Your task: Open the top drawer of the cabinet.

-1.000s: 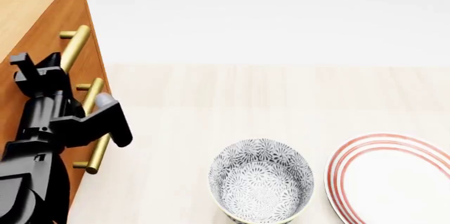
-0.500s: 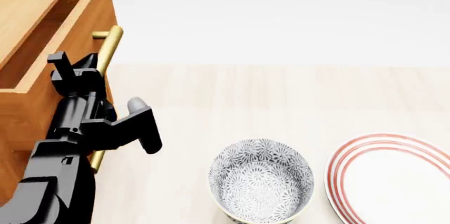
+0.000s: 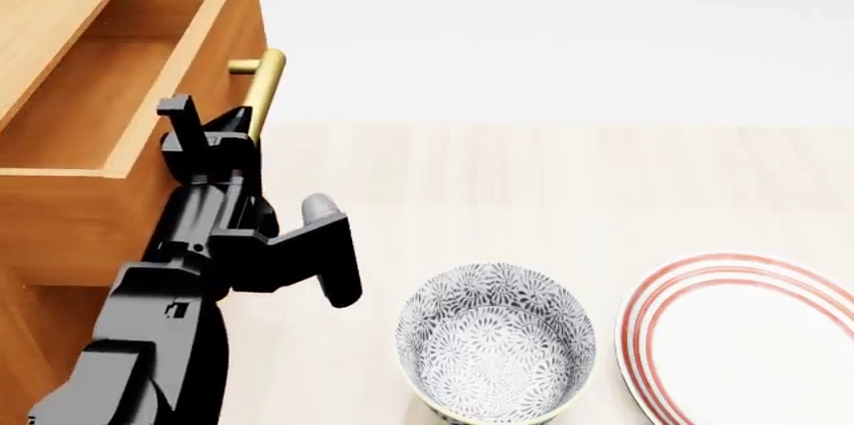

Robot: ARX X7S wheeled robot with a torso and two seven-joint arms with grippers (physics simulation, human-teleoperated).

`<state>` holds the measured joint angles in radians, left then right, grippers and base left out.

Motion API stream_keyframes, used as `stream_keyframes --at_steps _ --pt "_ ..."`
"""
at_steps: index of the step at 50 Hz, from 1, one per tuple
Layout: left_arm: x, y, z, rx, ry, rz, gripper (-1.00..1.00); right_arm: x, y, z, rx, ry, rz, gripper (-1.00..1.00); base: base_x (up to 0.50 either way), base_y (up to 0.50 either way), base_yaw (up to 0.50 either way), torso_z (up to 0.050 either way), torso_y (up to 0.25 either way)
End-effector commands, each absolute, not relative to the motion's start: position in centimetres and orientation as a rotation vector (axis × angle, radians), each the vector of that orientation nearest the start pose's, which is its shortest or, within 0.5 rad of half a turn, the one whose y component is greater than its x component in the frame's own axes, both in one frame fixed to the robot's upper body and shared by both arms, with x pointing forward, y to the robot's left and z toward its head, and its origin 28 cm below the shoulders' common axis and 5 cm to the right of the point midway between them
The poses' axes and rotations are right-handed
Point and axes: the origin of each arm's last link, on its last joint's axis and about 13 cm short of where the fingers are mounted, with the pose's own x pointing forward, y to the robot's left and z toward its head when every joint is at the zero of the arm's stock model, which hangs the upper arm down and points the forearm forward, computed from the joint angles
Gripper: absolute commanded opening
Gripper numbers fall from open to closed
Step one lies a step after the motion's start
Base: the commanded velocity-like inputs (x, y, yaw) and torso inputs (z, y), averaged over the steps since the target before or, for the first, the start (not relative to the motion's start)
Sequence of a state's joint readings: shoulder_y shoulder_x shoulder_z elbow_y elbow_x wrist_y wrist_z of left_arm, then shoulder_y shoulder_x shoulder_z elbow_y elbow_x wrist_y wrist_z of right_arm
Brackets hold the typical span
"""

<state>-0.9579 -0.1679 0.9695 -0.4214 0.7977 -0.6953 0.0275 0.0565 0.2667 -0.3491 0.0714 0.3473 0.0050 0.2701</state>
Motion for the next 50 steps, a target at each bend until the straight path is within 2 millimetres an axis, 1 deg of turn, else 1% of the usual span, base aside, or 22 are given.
stream_keyframes --at_steps 1,7,8,11,15,20,22,23,29,31,33,34,35,38,39,42,44,46,50 --pt "35.4 13.8 16.4 1.502 -0.210 -0.036 -1.00 21.0 -9.5 0.0 0.047 0.124 0.049 1.00 -0.02 0.00 0.00 0.000 0.010" --pt "35.4 13.8 16.1 1.496 -0.210 -0.038 -1.00 21.0 -9.4 0.0 0.046 0.128 0.052 1.00 -0.01 0.00 0.00 0.000 0.002" --pt "35.4 13.7 16.3 1.471 -0.201 -0.030 1.00 21.0 -9.4 -0.1 0.046 0.130 0.052 1.00 0.00 0.00 0.00 0.000 0.000" --pt "35.3 13.6 16.6 1.463 -0.224 -0.015 1.00 21.0 -9.4 -0.1 0.045 0.132 0.052 1.00 0.00 0.00 0.00 0.000 0.000" --pt "34.5 13.1 17.0 1.384 -0.242 -0.057 1.00 21.0 -9.4 -0.1 0.045 0.136 0.054 1.00 0.00 0.00 0.00 0.000 0.000" --pt "32.9 12.1 17.5 1.294 -0.269 -0.124 1.00 21.0 -9.4 -0.1 0.044 0.138 0.055 1.00 0.00 0.00 0.00 0.000 0.000" --pt "32.4 11.7 17.7 1.260 -0.289 -0.116 1.00 21.0 -9.4 -0.2 0.044 0.138 0.056 1.00 0.00 0.00 0.00 0.000 0.000" --pt "31.9 11.3 18.0 1.214 -0.290 -0.139 1.00 21.0 -9.4 -0.2 0.044 0.138 0.057 1.00 0.00 0.00 0.00 0.000 0.000" --pt "30.2 10.3 18.5 1.168 -0.336 -0.170 1.00 20.9 -9.4 -0.2 0.045 0.138 0.059 1.00 0.00 0.00 0.00 0.000 0.000" --pt "29.7 10.2 19.0 1.129 -0.356 -0.183 1.00 20.9 -9.4 -0.1 0.045 0.138 0.059 1.00 0.00 0.00 0.00 0.000 0.000" --pt "29.6 10.0 19.8 1.057 -0.393 -0.148 1.00 20.9 -9.4 -0.1 0.045 0.140 0.060 1.00 0.00 0.00 0.00 0.000 0.000" --pt "29.3 10.0 20.6 0.976 -0.384 -0.109 1.00 20.9 -9.4 -0.2 0.044 0.139 0.061 1.00 0.00 0.00 0.00 0.000 0.000" --pt "29.2 10.0 20.9 0.938 -0.388 -0.101 1.00 20.9 -9.4 -0.2 0.044 0.139 0.061 1.00 0.00 0.00 0.00 0.000 0.000" --pt "29.0 10.4 21.8 0.815 -0.330 -0.079 1.00 20.9 -9.4 -0.2 0.045 0.140 0.060 1.00 0.00 0.00 0.00 0.000 0.000" --pt "29.1 10.9 22.4 0.767 -0.299 -0.047 1.00 20.9 -9.4 -0.2 0.045 0.140 0.061 1.00 0.00 0.00 0.00 0.000 0.000" --pt "29.3 11.5 22.9 0.713 -0.255 -0.040 1.00 20.8 -9.3 -0.2 0.044 0.141 0.062 1.00 0.00 0.00 0.00 0.000 0.000" --pt "29.3 11.9 23.1 0.707 -0.265 -0.004 1.00 20.8 -9.3 -0.2 0.043 0.142 0.061 1.00 0.00 0.00 0.00 0.000 0.000" --pt "28.9 12.4 23.4 0.689 -0.283 0.046 1.00 20.8 -9.3 -0.2 0.043 0.142 0.061 1.00 0.00 0.00 0.00 0.000 0.000" --pt "28.6 13.3 24.1 0.612 -0.250 0.053 1.00 20.8 -9.3 -0.3 0.042 0.144 0.060 1.00 0.00 0.00 0.00 0.000 0.000"
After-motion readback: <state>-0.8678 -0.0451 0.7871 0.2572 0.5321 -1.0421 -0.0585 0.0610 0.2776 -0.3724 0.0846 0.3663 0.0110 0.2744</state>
